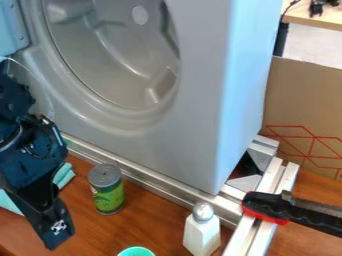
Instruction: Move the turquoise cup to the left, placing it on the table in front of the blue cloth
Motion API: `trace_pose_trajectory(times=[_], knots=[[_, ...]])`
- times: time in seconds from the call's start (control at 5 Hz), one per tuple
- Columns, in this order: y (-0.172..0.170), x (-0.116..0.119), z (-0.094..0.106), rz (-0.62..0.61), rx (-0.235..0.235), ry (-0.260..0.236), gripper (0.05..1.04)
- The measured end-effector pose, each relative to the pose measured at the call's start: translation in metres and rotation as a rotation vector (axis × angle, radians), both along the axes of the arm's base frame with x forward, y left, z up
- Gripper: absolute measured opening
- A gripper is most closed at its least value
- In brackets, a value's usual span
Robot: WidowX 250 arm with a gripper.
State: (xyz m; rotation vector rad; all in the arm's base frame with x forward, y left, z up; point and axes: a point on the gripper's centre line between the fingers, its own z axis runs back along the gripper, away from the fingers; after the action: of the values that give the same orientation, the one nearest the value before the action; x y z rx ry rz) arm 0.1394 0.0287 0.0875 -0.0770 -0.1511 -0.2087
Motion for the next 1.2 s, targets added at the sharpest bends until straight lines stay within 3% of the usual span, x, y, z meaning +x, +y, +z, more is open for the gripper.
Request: trace_pose_trajectory(times=[0.2,0.4,0.8,1.2], knots=[[-0.001,-0.002,-0.002,0.003,-0.003,0.008,1.0],[-0.026,0.005,-0.009,-0.016,0.007,-0.022,1.0],[-0.052,0.015,-0.042,-0.017,0.012,0.018,1.0],[-0.053,0.029,-0.051,0.038,0.057,0.044,1.0]])
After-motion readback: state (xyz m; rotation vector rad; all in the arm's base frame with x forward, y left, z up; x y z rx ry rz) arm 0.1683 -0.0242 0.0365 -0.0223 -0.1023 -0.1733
